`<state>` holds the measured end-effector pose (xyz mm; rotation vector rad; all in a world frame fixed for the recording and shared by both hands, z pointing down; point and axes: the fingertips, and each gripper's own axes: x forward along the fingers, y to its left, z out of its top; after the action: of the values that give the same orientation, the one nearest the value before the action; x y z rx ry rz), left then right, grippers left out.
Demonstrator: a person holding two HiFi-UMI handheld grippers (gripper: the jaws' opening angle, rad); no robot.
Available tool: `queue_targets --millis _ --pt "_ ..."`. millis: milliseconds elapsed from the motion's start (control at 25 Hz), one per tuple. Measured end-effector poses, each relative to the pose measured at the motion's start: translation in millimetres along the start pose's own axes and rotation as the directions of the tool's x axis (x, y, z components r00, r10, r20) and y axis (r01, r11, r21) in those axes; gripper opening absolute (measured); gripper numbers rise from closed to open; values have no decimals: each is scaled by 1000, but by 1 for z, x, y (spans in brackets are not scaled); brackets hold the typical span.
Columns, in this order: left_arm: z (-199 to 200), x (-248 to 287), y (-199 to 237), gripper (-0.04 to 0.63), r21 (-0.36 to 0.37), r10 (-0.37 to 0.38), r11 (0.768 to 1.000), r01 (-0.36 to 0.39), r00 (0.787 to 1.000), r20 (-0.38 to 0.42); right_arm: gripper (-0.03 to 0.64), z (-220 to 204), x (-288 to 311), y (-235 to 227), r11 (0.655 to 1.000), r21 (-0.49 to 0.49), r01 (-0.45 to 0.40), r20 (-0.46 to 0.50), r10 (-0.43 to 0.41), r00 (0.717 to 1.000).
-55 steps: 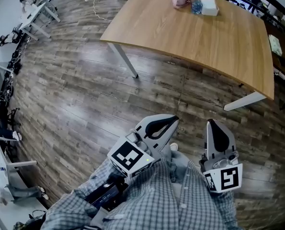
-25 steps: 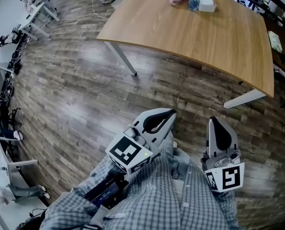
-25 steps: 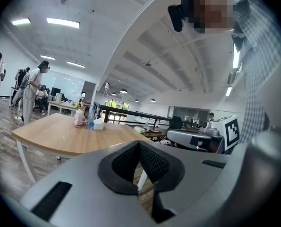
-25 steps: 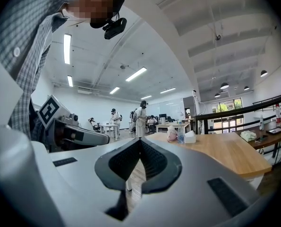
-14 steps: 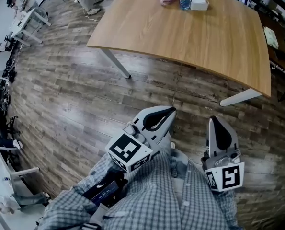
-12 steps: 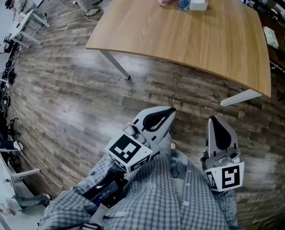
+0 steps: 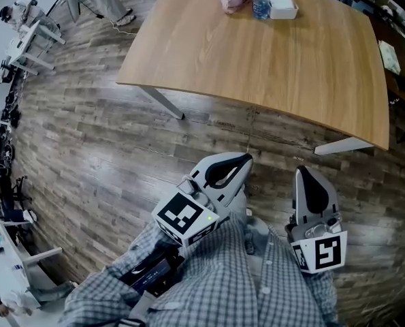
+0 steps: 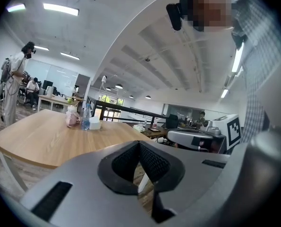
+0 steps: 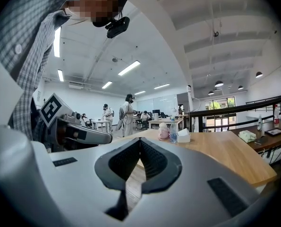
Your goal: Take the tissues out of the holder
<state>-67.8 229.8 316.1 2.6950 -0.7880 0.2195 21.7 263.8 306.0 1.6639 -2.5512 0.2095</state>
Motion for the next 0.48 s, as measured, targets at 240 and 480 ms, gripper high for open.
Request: queue_targets --millis 240,480 --pt "12 19 29 6 -1 -31 1000 31 999 -11 11 5 31 -12 999 -13 33 -24 -33 999" --pt "27 41 53 6 10 -89 996 90 996 -15 11 25 65 -25 994 18 103 2 -103 995"
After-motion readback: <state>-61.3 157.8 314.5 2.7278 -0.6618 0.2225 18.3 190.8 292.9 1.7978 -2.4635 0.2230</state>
